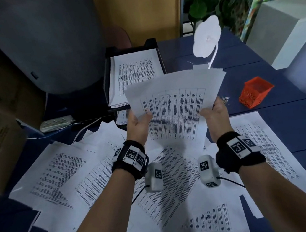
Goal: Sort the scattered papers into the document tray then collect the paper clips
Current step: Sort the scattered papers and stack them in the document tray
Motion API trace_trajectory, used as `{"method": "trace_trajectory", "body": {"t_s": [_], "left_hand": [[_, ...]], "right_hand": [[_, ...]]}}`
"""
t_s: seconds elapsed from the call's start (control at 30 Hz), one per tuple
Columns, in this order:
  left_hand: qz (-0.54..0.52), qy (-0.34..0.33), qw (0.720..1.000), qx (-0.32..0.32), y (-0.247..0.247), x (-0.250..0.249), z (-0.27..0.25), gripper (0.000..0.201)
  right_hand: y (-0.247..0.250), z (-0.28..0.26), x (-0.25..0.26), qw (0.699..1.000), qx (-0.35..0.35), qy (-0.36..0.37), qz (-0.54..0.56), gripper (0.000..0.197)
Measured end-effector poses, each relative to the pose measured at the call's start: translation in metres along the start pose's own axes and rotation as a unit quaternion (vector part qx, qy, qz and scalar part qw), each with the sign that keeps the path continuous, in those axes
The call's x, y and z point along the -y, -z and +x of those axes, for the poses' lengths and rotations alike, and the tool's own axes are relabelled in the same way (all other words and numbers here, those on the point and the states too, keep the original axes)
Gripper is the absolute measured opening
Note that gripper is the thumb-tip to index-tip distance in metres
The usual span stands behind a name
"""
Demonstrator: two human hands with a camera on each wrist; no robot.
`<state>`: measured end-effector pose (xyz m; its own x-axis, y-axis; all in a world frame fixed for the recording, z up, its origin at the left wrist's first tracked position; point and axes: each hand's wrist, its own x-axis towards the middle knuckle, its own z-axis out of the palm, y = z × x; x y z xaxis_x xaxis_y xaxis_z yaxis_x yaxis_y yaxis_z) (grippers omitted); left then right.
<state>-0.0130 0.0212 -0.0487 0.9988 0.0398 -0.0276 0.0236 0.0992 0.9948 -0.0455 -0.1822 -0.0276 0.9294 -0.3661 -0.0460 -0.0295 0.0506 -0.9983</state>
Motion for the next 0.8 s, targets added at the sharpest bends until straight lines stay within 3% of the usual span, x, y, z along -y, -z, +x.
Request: {"method": "trace_trajectory", "body": {"t_s": [0.1,0.27,0.33,0.4,0.43,0.57,0.67,0.73,0.8], "left_hand": [[0.022,0.028,0.999,0.007,0.001,0.007,0.003,0.036],[0.035,0.004,0.999,-0.024,0.004,0.002,0.012,0.021],[0.038,-0.015,0.998,-0.055,0.008,-0.007,0.021,0.034],[0.033,0.004,0.995,-0.092,0.014,-0.018,0.03,0.057],[0.041,0.014,0.994,-0.105,0.018,-0.023,0.036,0.058],[0.073,0.034,0.99,-0.117,0.038,-0.039,0.059,0.029],[0.069,0.047,0.989,-0.119,0.047,-0.049,0.065,0.014],[0.09,0.062,0.988,-0.113,0.051,-0.051,0.065,0.019],[0.107,0.096,0.985,-0.098,0.054,-0.045,0.063,0.037]], "right_hand": [[-0.001,0.001,-0.003,1.0,0.007,-0.002,-0.014,0.034],[-0.003,0.009,-0.009,0.999,0.013,-0.021,-0.03,0.029],[-0.005,0.015,-0.011,0.999,0.023,-0.022,-0.042,0.028],[-0.007,0.019,-0.015,0.997,0.041,-0.035,-0.064,0.025],[-0.007,0.02,-0.018,0.995,0.056,-0.047,-0.075,0.024],[-0.015,0.021,-0.03,0.975,0.124,-0.13,-0.131,0.022],[-0.025,0.024,-0.028,0.969,0.132,-0.187,-0.09,0.034],[-0.033,0.027,-0.023,0.973,0.124,-0.18,-0.079,0.039],[-0.042,0.032,-0.015,0.976,0.11,-0.177,-0.064,0.035]]}}
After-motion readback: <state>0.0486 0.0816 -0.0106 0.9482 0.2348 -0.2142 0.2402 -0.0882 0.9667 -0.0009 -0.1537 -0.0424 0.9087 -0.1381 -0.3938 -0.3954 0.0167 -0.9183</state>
